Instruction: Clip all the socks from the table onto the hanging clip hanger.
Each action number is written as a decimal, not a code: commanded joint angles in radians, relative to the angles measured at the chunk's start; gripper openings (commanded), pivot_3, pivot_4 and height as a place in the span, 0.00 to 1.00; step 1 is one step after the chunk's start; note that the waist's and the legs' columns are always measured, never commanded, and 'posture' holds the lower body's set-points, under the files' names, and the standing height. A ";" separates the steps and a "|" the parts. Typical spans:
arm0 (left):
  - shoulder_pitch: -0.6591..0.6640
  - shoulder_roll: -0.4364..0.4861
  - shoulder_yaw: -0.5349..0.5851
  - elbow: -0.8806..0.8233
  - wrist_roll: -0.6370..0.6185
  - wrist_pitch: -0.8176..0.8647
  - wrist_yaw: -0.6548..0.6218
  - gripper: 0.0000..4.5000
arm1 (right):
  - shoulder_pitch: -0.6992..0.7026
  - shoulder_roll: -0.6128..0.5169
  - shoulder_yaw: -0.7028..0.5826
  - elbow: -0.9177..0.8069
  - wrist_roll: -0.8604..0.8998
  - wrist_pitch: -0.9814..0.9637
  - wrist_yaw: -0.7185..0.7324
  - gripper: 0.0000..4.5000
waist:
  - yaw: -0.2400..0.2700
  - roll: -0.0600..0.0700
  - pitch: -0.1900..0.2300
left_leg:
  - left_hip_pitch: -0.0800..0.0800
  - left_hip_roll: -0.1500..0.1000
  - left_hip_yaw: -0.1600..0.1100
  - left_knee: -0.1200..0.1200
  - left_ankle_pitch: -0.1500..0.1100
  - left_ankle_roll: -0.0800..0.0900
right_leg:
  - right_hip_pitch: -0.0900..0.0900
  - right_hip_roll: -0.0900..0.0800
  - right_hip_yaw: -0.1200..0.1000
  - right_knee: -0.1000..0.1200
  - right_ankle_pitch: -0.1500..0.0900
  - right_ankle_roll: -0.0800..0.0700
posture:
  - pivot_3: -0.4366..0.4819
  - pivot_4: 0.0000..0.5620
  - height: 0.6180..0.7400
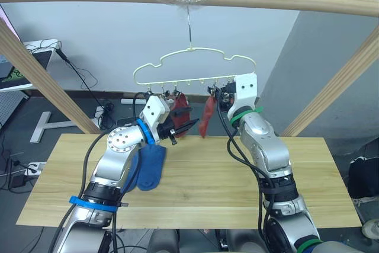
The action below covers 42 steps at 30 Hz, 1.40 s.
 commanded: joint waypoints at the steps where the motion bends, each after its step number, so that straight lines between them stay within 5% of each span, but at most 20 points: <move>1: -0.011 0.001 0.003 -0.053 -0.002 0.006 -0.002 0.40 | 0.045 -0.003 0.027 -0.090 -0.017 0.027 -0.004 0.64 | 0.000 0.000 0.000 | 0.000 0.000 0.000 0.000 0.000 0.000 | 0.000 0.000 0.000 0.000 0.000 0.000 | 0.43 0.27 0.71; 14: -0.012 0.090 0.073 -0.211 -0.254 0.248 -0.159 0.40 | 0.078 -0.012 0.037 -0.152 -0.010 0.033 0.021 0.64 | -0.002 0.000 0.000 | 0.001 0.000 0.000 0.000 0.000 0.000 | 0.000 0.000 0.000 0.001 0.000 0.000 | 0.42 0.28 0.71; 19: -0.023 0.119 0.070 -0.222 -0.230 0.250 -0.158 0.40 | 0.076 -0.005 0.035 -0.148 -0.008 0.034 0.024 0.64 | -0.001 0.000 0.000 | 0.000 0.000 0.000 0.000 0.000 0.000 | 0.000 0.000 0.000 0.001 0.000 0.000 | 0.44 0.28 0.71; 22: -0.027 0.116 0.066 -0.220 -0.214 0.238 -0.148 0.40 | 0.068 -0.001 0.033 -0.138 -0.011 0.030 0.022 0.51 | 0.000 0.000 0.000 | 0.000 0.000 0.000 0.000 0.000 0.000 | 0.000 0.000 0.000 0.000 0.000 0.000 | 0.44 0.28 0.71; 42: -0.030 0.082 0.052 -0.180 -0.165 0.183 -0.153 0.40 | -0.007 0.006 0.008 -0.082 -0.023 -0.008 0.010 0.51 | 0.000 0.000 0.000 | 0.000 0.000 0.000 0.000 0.000 0.000 | 0.000 0.000 0.000 0.000 0.000 0.000 | 0.44 0.28 0.71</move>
